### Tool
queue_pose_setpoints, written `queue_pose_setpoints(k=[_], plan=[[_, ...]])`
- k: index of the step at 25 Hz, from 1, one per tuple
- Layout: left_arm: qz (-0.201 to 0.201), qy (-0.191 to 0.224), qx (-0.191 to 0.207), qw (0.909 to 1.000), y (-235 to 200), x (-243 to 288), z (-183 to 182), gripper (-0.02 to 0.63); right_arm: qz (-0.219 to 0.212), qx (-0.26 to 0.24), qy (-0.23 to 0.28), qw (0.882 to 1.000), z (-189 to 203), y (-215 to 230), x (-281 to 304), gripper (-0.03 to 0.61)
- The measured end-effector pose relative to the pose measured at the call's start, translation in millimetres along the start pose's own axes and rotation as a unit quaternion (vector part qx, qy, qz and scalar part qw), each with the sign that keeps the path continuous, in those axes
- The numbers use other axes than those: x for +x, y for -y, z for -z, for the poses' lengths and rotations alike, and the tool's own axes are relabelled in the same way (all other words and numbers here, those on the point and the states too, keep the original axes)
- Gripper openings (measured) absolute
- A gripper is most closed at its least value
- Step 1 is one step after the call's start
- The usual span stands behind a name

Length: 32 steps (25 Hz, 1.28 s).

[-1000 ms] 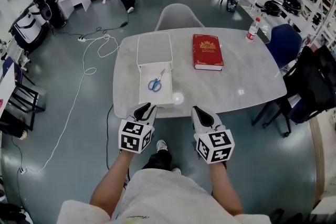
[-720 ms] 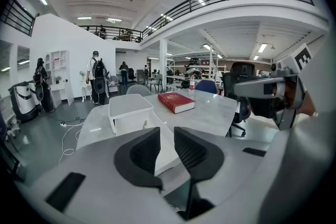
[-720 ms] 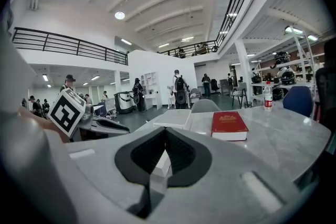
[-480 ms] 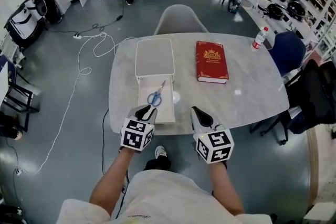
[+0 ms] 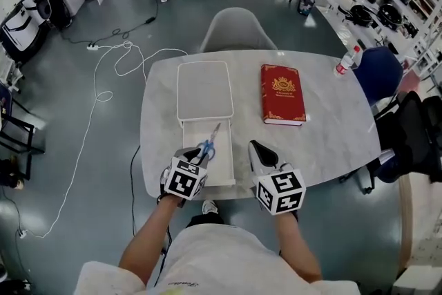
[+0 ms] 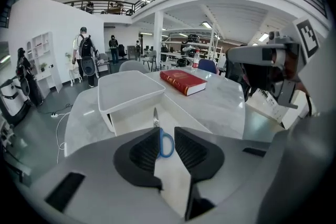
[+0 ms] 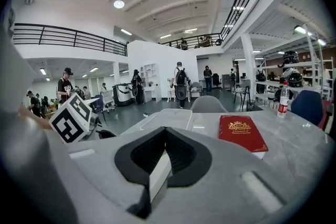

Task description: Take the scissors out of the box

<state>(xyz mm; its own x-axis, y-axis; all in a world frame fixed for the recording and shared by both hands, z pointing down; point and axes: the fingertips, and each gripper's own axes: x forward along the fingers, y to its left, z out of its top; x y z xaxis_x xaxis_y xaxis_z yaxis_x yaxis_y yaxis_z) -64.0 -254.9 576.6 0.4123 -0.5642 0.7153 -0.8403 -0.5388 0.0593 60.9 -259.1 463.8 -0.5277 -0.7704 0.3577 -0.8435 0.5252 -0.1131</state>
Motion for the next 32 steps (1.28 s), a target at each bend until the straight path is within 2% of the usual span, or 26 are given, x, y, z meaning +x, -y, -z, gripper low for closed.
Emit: queue_pose_setpoints(k=[7,14,20,24,32], plan=[[0.030,-0.025,0.023,0.9990,-3.8,21.8,-3.3,0.063,0.005,0.006,-0.016,1.000,-4.6,6.1,32.7,0.005],[0.031,-0.054,0.027,0.9977,-3.7,35.8,0.8,0.064,-0.005,0.011,-0.023,1.000,-4.1,15.0,51.9,0.005],[-0.006,-0.083,0.033,0.9960,-5.2,46.4,6.2,0.067,-0.040,0.012,-0.029,0.999,-1.2,28.3,64.6,0.005],[-0.030,-0.108,0.007,0.9937,-5.0,56.0,11.7,0.074,-0.071,0.009,-0.034,0.997,-0.1,43.6,72.1,0.005],[-0.087,-0.157,-0.034,0.9832,-15.0,73.6,20.6,0.094,-0.123,0.012,-0.037,0.992,0.8,74.3,83.3,0.005]])
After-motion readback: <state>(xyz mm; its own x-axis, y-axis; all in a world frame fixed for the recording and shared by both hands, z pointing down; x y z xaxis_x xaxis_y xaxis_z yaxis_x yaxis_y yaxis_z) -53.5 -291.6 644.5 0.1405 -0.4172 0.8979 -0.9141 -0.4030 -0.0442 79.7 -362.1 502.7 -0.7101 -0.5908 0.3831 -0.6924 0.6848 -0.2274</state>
